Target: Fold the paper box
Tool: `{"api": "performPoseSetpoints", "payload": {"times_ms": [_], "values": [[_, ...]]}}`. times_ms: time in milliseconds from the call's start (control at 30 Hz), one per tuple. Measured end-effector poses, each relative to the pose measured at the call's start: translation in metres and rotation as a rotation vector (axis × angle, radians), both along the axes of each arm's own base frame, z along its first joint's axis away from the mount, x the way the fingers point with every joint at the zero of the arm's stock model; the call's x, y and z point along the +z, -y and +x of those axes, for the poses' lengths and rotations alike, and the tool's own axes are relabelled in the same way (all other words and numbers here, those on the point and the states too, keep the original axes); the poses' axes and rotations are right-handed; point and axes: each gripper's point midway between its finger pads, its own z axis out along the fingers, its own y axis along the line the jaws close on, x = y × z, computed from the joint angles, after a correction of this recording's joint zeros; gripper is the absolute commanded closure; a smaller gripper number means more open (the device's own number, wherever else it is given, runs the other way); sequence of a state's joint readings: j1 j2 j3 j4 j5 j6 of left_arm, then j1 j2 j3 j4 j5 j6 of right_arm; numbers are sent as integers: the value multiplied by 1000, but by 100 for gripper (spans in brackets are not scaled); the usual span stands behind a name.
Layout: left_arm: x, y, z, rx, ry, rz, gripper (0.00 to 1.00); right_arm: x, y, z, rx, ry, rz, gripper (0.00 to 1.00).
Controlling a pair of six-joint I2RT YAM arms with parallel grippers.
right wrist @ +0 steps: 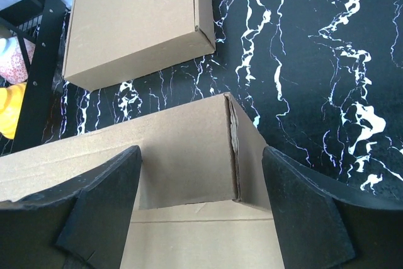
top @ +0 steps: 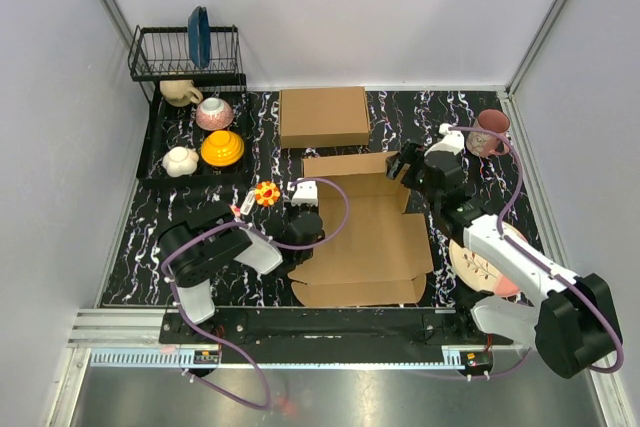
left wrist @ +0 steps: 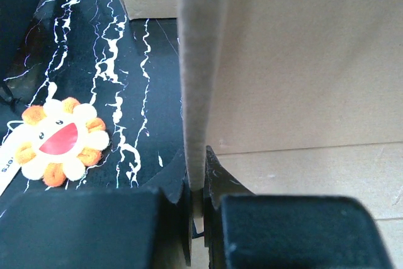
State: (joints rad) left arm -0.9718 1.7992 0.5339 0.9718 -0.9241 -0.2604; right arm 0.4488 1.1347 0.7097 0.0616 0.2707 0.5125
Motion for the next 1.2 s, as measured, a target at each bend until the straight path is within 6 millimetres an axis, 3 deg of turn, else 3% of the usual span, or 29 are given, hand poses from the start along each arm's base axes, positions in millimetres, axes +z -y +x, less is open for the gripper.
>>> {"api": "performPoseSetpoints", "payload": {"times_ms": [200, 367, 667, 867, 967, 1100, 1200], "values": [[-2, -1, -3, -24, -1, 26, 64, -3, -1, 2, -3, 41, 20, 19], [3, -3, -15, -77, -7, 59, 53, -4, 1, 2, -11, 57, 25, 19], [73, 12, -47, -211, 76, -39, 46, -3, 7, -1, -33, 68, 23, 19], [134, 6, -72, -307, 106, -200, 43, -4, 8, -2, -36, 69, 23, 19], [157, 2, -80, -331, 122, -283, 22, -4, 8, -2, -36, 68, 26, 19], [167, -1, -81, -326, 129, -338, 17, -5, 7, -2, -36, 72, 32, 20], [160, -5, -70, -299, 104, -360, 18, -5, 7, -3, -36, 74, 35, 21]]}}
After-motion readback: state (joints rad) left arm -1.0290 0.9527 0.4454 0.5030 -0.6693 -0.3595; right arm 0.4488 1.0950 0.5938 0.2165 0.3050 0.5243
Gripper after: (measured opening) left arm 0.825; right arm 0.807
